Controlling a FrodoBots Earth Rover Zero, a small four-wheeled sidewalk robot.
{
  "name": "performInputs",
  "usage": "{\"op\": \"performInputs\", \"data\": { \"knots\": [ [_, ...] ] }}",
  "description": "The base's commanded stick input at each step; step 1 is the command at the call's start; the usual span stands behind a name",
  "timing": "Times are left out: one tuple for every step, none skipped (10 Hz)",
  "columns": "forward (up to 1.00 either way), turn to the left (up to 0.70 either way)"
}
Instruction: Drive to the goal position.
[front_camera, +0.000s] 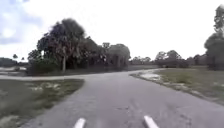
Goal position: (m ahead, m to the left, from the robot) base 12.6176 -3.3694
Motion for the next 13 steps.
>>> {"op": "performInputs", "data": {
  "knots": [
    [0.85,0.00],
    [0.85,0.00],
    [0.85,0.00],
    [0.85,0.00],
    [0.85,0.00],
    [0.85,0.00],
    [0.85,0.00],
    [0.85,0.00],
    [0.85,0.00],
    [0.85,0.00],
    [0.85,0.00],
    [0.85,0.00],
    [0.85,0.00]
  ]
}}
